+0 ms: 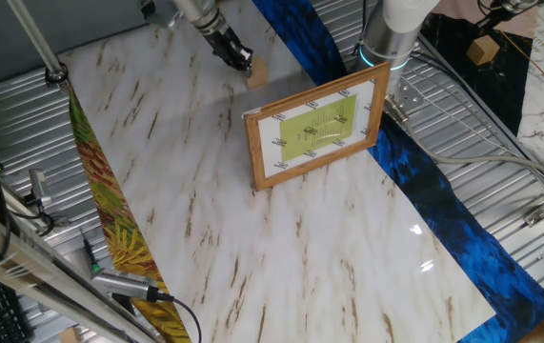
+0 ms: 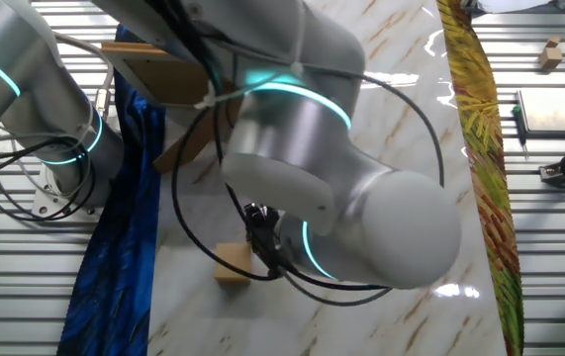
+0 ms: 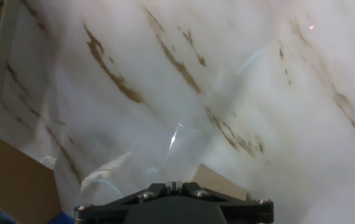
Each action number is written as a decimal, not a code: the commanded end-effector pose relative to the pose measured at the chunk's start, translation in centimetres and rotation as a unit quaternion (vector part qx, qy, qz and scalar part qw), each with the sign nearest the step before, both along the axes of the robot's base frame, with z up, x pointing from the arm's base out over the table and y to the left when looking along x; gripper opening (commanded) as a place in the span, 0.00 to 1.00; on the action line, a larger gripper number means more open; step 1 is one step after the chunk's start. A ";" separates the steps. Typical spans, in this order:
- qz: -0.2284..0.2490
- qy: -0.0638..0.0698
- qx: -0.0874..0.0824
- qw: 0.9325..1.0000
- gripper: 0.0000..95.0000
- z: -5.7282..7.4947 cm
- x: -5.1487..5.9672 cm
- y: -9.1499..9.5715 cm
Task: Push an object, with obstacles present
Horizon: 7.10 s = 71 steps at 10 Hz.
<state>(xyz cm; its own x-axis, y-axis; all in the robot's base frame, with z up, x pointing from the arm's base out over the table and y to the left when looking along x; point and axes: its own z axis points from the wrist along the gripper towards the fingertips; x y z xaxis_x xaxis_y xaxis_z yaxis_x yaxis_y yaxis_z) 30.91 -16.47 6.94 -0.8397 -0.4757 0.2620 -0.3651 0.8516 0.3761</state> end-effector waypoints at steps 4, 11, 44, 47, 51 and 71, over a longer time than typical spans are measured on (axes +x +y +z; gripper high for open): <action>-0.011 0.004 0.012 1.000 0.00 -0.1 -1.8 -2.9; -0.038 0.020 0.035 0.998 0.00 0.2 -3.2 -4.9; 0.042 -0.036 0.017 0.998 0.00 0.2 -1.3 -2.2; 0.034 -0.032 0.012 0.999 0.00 0.9 -1.7 -2.8; 0.029 -0.032 0.017 0.999 0.00 0.6 -4.3 -6.2; -0.024 -0.030 0.017 0.999 0.00 -0.1 -3.5 -5.3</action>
